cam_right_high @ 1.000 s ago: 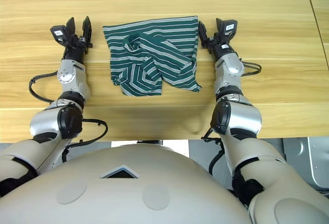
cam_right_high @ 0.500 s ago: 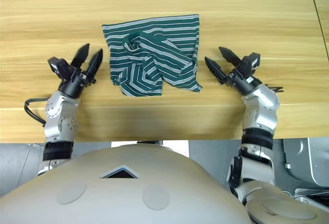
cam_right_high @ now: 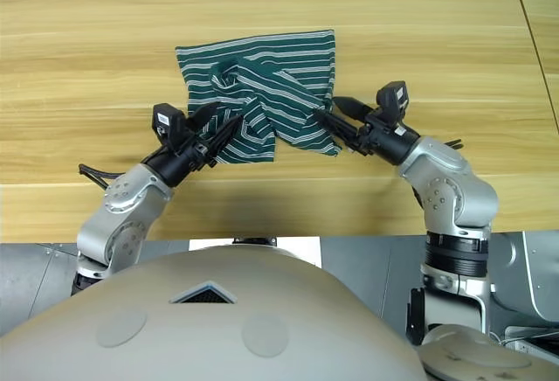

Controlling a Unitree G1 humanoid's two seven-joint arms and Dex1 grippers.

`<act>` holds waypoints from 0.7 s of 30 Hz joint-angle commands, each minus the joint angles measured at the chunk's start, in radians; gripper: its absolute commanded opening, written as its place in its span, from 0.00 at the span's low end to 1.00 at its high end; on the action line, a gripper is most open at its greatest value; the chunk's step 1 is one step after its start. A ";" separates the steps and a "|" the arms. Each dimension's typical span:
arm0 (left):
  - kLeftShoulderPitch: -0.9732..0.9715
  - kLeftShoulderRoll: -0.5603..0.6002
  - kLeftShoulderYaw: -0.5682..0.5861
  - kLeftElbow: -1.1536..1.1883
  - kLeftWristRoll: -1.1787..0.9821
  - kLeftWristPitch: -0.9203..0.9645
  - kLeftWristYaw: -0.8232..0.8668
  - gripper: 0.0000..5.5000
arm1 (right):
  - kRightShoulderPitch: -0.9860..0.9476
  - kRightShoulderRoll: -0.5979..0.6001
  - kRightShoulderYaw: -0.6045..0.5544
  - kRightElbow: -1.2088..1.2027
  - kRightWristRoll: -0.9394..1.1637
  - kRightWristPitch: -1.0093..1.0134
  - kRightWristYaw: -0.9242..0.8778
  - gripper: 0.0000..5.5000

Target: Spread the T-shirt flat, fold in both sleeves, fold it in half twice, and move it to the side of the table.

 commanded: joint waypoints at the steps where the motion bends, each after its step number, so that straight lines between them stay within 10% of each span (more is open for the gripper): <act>1: 0.000 -0.001 -0.006 -0.002 0.012 0.023 0.016 0.50 | -0.024 0.001 -0.010 0.008 -0.003 0.004 -0.023 0.62; 11: -0.010 -0.016 -0.031 0.030 0.003 0.078 0.024 0.50 | -0.023 -0.016 0.042 0.029 0.031 0.113 -0.007 0.62; 21: -0.044 -0.042 -0.043 0.097 0.010 0.102 0.031 0.51 | -0.027 0.030 0.017 -0.029 0.075 0.100 -0.019 0.32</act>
